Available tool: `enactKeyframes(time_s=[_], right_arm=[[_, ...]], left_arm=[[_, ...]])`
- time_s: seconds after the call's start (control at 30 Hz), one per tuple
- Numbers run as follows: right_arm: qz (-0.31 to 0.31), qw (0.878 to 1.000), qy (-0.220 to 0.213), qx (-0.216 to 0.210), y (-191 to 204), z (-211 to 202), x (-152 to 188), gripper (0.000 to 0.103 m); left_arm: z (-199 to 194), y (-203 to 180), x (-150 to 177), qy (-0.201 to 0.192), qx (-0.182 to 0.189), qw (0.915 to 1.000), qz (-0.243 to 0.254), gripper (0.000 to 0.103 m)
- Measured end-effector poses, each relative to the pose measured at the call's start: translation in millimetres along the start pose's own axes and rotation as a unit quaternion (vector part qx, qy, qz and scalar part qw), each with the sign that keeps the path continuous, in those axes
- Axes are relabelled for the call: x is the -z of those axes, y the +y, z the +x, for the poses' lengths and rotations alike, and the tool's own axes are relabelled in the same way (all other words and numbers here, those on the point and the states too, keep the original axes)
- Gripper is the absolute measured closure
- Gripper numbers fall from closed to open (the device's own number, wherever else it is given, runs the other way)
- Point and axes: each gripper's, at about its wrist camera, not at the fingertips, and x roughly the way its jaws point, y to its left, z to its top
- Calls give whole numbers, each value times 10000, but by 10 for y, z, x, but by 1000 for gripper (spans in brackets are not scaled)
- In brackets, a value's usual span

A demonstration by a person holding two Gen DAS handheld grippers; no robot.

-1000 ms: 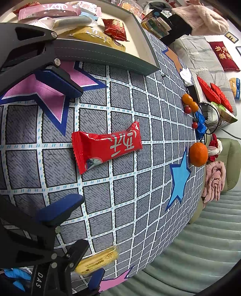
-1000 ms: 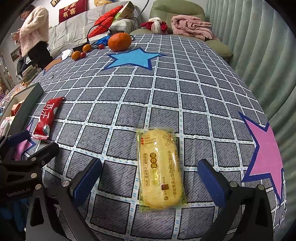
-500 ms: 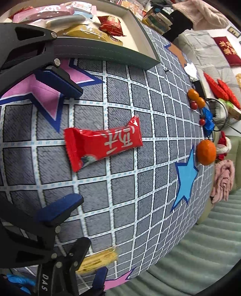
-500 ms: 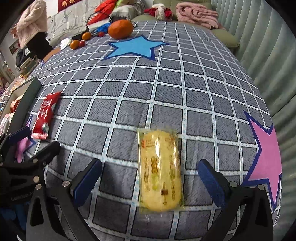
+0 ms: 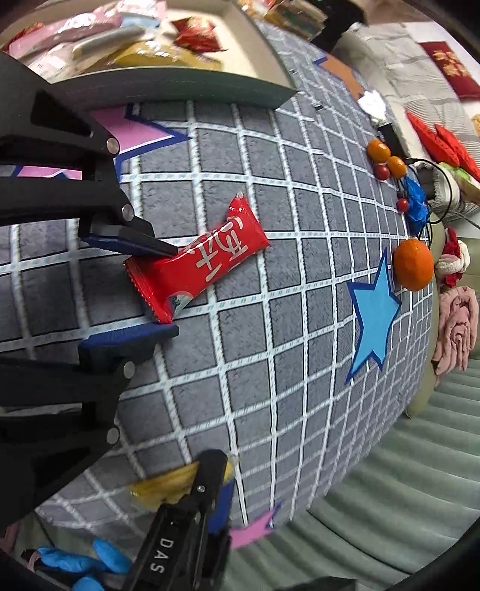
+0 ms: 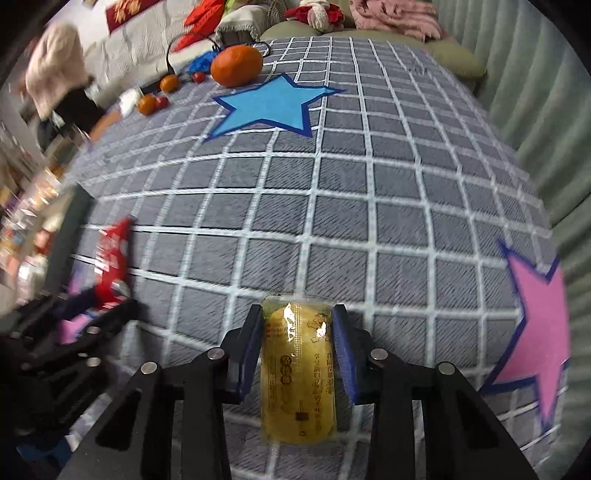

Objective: Organize snacks
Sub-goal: 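Grasp the red candy bar with the left tool while the right tool grasps the yellow bun, then carry both snacks into the cream tray and open both tools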

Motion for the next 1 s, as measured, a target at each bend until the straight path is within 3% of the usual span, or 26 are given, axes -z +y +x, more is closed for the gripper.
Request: enactKeyframes(time_s=[0.2,0.4,0.67,0.9,0.97,1.0], right_arm=[[15,9990,-220,-390,127,-257,42,64],[-229,9948,-408,-900,522,-520,-38,64],[-806,9832,-260,-1620,1488,-526,-186,64],[-1352,9712,93,-1959,2442,-252,-252,64],[-1474,9691,213,-1968,2671,-149,-260,64],[-1530,9684,270,-1950,2751,-104,-263,64]], left_arm=[[-321,114,85,-255,183,9994,-129,65],[-800,339,154,-668,116,9974,-259,65],[-1252,1049,338,-948,-545,9915,-698,65],[-1202,1671,533,-699,-1024,9840,-1281,64],[-1155,1787,600,-622,-1125,9814,-1426,60],[-1150,1816,642,-594,-1146,9805,-1481,53]])
